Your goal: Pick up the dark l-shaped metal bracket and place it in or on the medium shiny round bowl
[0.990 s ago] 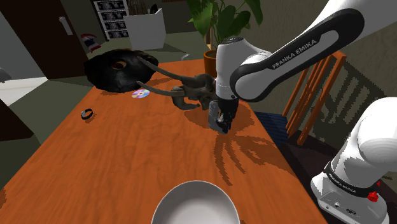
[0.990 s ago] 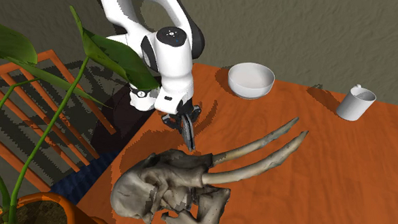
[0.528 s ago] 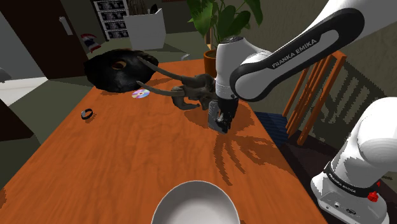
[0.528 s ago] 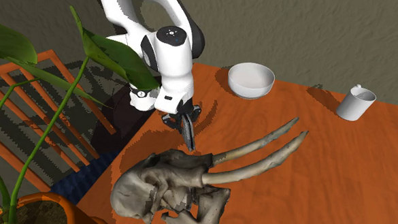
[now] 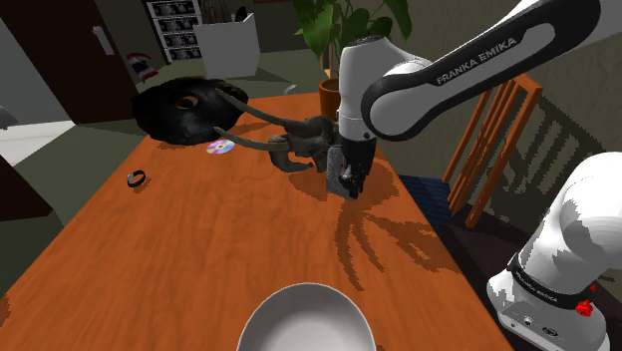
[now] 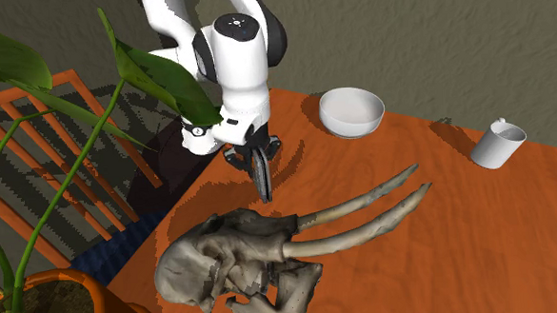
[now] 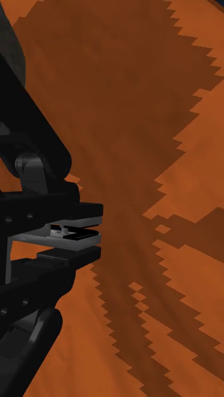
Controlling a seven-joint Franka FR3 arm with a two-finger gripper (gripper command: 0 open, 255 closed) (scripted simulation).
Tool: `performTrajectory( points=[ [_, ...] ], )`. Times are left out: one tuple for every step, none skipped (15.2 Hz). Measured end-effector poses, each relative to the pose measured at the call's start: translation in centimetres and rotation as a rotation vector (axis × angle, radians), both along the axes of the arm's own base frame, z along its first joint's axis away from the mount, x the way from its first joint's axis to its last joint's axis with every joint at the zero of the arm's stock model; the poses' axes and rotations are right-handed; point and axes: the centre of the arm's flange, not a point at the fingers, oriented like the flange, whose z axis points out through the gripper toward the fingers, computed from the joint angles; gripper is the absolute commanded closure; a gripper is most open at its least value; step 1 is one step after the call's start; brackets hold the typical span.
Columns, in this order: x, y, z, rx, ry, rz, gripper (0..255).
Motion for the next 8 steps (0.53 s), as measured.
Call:
performTrajectory(
  points=[
    [0.0,-0.1,0.5,0.000,0.000,0.000,255],
    [0.0,-0.1,0.9,0.000,0.000,0.000,255],
    [0.0,0.0,1.4,0.000,0.000,0.000,255],
    [0.0,0.0,2.1,0.000,0.000,0.000,255],
    [0.0,0.0,2.6,0.000,0.000,0.000,255],
    [0.0,0.1,3.1,0.000,0.000,0.000,255],
    [0.0,0.0,3.6,0.000,0.000,0.000,255],
    [0.0,0.1,4.3,0.000,0.000,0.000,255]
  ],
)
